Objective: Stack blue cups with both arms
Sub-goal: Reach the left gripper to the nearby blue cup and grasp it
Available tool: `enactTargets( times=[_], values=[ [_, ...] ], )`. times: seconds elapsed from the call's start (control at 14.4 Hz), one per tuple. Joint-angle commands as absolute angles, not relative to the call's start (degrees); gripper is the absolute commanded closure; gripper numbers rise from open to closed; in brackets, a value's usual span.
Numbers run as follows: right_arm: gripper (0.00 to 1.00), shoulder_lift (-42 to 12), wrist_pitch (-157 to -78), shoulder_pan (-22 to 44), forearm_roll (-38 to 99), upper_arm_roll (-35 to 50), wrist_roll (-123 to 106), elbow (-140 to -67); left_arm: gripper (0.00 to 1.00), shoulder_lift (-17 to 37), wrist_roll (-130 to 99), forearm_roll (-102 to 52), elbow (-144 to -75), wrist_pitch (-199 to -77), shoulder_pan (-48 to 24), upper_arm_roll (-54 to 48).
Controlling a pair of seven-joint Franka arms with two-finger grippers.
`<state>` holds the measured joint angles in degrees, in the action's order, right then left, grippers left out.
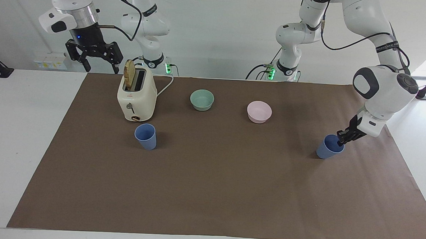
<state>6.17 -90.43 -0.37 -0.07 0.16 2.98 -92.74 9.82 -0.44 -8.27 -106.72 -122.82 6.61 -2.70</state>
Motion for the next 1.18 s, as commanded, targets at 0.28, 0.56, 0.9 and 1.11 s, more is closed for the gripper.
enactTargets(
  times=[0.28, 0.56, 0.9, 1.11],
  values=[
    [0.0, 6.77, -89.91, -1.05, 0.44, 0.35, 1.93, -93.08, 1.0, 8.35, -29.49, -3.35, -101.95, -120.23, -12.01, -2.29],
    [0.0, 6.77, -89.91, -1.05, 0.44, 0.35, 1.85, -93.08, 1.0, 9.84, -41.81, -0.72, -102.13, -122.6, -23.62, -2.37],
    [0.0, 6.77, -89.91, -1.05, 0.44, 0.35, 1.85, -93.08, 1.0, 14.49, -44.21, 0.44, -102.74, -129.01, -28.56, -2.37],
    [0.0, 6.77, -90.0, -1.05, 0.44, 0.35, 1.85, -93.08, 1.0, 16.26, -44.21, 1.05, -102.83, -130.69, -30.23, -2.37]
  ],
)
